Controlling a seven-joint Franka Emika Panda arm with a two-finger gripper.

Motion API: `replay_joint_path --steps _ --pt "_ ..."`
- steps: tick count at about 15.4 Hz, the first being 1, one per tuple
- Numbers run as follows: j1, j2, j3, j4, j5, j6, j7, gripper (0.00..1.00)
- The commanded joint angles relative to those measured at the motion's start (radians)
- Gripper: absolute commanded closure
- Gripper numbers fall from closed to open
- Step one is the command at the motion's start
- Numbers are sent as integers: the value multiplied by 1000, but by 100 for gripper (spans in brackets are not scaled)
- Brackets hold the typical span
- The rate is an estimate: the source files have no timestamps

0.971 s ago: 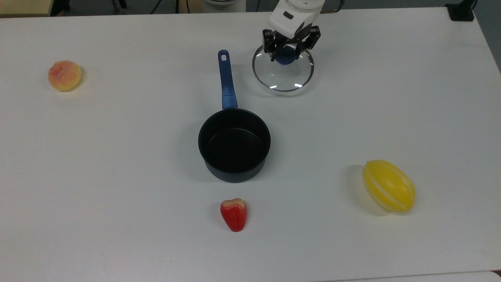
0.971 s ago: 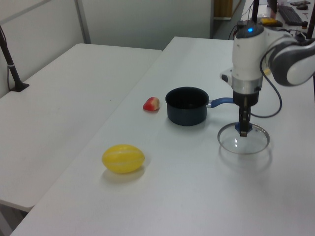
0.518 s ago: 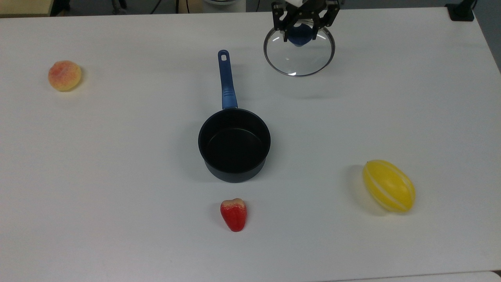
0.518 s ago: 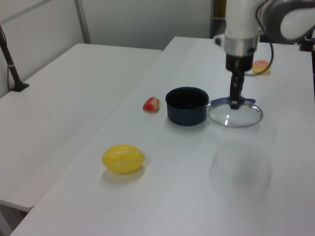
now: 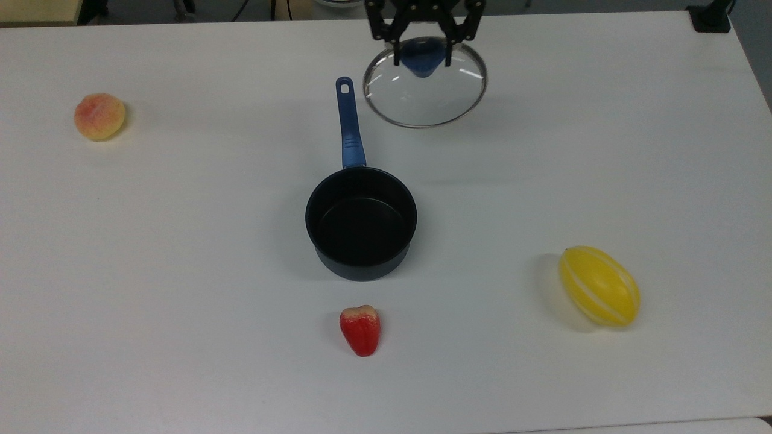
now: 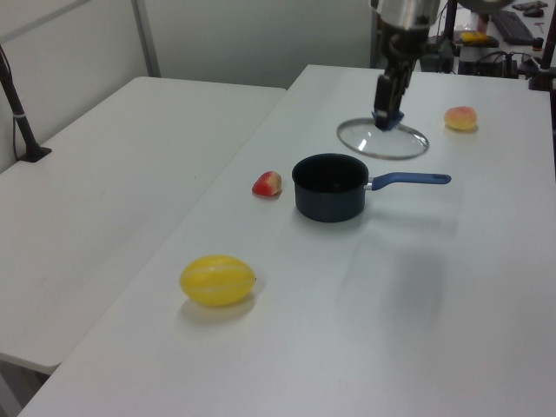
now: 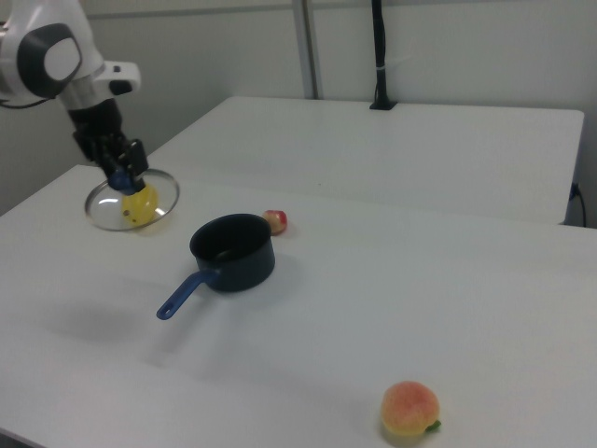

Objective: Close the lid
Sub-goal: 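Carry the glass lid over the black saucepan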

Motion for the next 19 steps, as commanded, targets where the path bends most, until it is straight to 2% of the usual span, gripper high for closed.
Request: replay_joint_path --steps 1,4,9,19 --pt "13 93 -78 143 16 -37 -26 91" --pt "12 169 -118 226 7 -35 -38 91" --pt "9 326 -155 371 -2 -35 -132 90" --pt "26 438 -161 382 -28 6 -276 90"
